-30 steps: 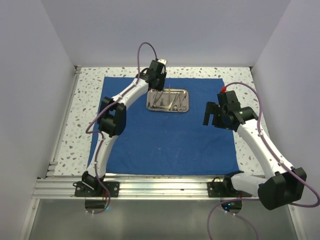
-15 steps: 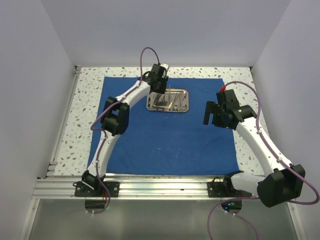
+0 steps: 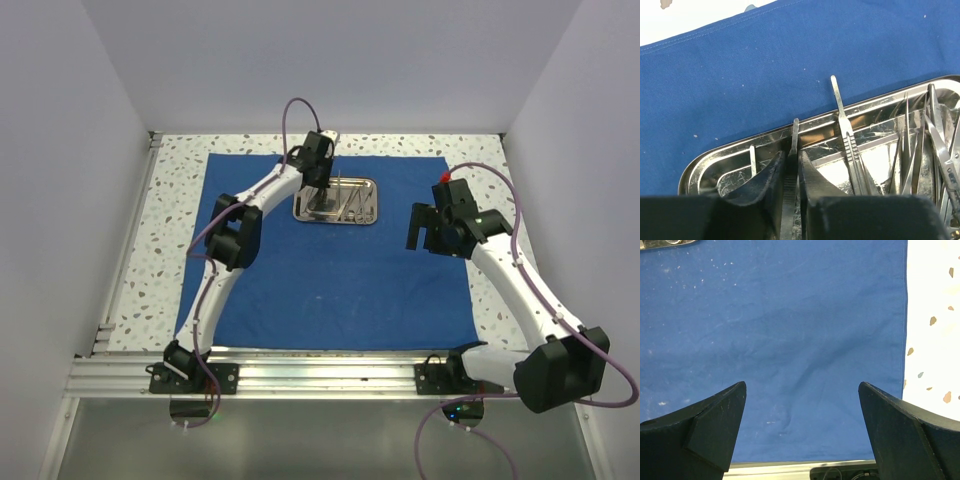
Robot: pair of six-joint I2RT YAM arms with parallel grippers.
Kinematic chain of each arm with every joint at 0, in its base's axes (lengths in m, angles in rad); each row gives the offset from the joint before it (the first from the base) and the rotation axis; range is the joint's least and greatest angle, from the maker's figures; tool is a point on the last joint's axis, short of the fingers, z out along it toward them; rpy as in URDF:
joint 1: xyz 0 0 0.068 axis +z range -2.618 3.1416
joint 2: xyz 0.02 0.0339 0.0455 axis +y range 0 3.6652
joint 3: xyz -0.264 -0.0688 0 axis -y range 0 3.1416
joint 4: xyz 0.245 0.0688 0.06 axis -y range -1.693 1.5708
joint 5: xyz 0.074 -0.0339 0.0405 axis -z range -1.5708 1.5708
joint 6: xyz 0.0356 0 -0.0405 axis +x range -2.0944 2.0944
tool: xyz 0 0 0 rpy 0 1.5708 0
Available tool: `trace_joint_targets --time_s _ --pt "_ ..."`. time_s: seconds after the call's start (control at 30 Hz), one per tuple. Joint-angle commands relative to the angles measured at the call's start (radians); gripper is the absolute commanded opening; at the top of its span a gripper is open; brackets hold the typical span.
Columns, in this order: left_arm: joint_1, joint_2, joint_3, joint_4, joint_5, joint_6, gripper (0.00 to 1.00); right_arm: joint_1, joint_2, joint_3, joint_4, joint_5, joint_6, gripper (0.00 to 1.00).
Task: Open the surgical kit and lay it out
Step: Pick up the medical item from the container.
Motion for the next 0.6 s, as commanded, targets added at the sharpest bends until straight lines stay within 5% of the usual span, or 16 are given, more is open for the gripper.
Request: trace_joint_targets --time_s 0.0,0.07,0.57 --pt "-0.006 0.041 0.021 -0.008 0.006 0.003 0.12 0.001 0.005 0.029 0.003 0.022 -0.023 0.98" --pt "-0.006 0.041 0.018 -0.008 0.003 0.004 0.00 0.002 0.005 0.026 0.008 0.019 -0.024 0.98" --pt "-0.005 -0.168 0.022 -0.024 -0.033 -0.009 0.00 0.002 -0.023 -0.005 0.046 -0.012 -0.021 0.98"
